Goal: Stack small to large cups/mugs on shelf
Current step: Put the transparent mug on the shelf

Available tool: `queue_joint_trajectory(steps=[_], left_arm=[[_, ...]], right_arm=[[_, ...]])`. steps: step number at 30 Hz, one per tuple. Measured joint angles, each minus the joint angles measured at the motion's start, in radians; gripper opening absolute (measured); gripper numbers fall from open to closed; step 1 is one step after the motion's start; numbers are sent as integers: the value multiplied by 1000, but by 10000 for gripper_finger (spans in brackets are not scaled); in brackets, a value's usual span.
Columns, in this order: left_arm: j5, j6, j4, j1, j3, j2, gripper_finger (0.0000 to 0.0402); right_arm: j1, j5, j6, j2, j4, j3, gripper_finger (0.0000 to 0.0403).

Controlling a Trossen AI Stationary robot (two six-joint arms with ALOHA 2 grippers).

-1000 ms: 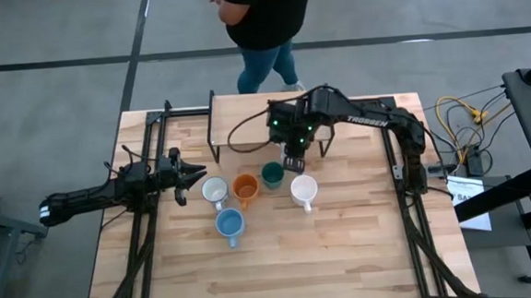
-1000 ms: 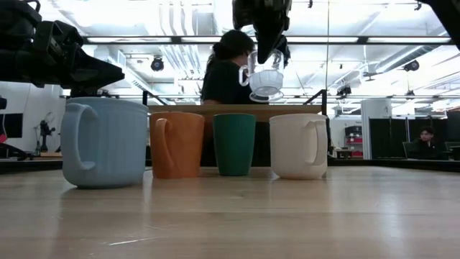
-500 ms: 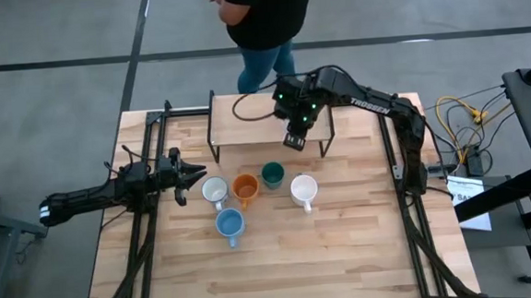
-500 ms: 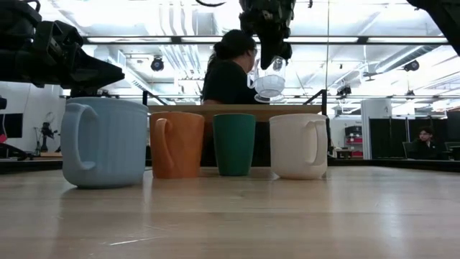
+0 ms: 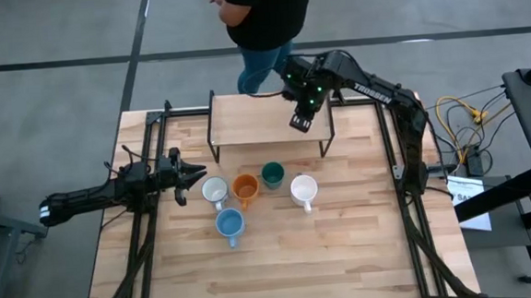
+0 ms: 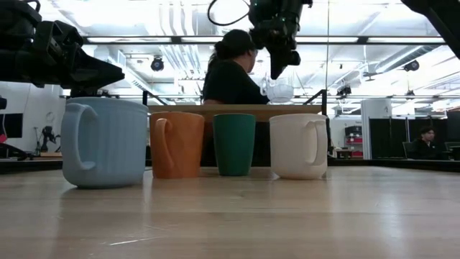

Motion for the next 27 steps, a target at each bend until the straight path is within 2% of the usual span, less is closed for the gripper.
queue_joint_trajectory(steps=[11, 27], left_arm=[[0, 0, 0, 0, 0, 0, 68], [0, 0, 0, 0, 0, 0, 68]], right_arm=[[-89, 19, -33, 0, 1, 0, 9], [-157, 45, -72, 1, 16, 0, 8]])
